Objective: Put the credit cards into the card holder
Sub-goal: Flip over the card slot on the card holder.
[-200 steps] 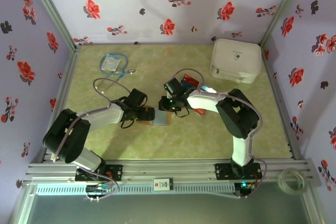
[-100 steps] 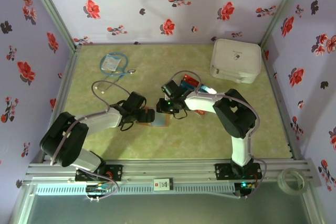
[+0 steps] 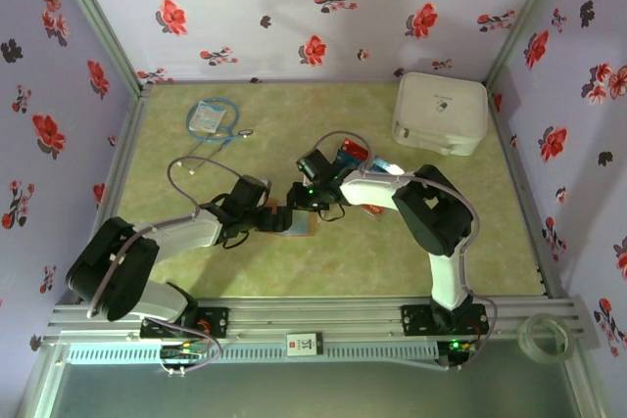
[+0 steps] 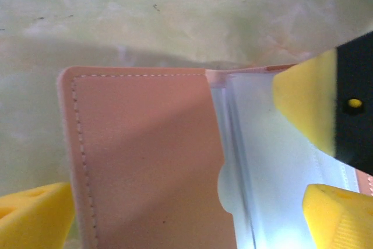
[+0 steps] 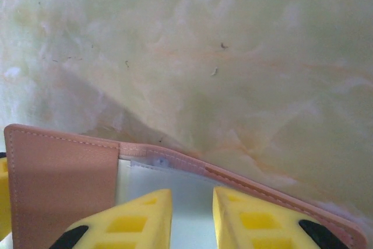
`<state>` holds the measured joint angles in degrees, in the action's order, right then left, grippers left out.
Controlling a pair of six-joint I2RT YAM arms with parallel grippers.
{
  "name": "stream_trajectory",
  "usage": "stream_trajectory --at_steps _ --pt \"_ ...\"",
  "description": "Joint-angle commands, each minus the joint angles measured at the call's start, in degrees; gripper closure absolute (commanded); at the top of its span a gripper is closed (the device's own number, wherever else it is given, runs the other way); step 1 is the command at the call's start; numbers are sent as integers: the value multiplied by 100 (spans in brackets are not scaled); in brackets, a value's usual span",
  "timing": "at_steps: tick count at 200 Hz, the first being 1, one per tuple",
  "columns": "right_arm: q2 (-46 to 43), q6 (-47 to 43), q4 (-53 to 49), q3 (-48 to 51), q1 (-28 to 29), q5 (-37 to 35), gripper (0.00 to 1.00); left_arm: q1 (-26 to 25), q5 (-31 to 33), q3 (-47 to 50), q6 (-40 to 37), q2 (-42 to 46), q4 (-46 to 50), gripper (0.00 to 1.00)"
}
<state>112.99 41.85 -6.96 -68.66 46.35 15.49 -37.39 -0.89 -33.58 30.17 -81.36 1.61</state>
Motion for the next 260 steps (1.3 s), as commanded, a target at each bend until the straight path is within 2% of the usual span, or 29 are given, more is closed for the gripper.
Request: stream_trajectory --at_steps 1,68,129,163,210,260 --pt "141 113 -7 -92 54 45 75 -49 -183 72 -208 -58 -158 0" --pt "93 175 11 -103 56 53 72 -99 37 47 -257 -342 154 3" --pt "9 245 -29 -310 41 51 57 -190 354 -56 -249 -669 483 10" --pt "-165 272 -35 -376 -43 53 53 -216 414 -135 -231 -895 586 13" --pt "-622 342 35 -35 -154 -87 50 -231 439 -140 -178 -946 565 13" --pt "-644 553 339 387 -156 40 49 -234 429 -144 -147 -932 551 14"
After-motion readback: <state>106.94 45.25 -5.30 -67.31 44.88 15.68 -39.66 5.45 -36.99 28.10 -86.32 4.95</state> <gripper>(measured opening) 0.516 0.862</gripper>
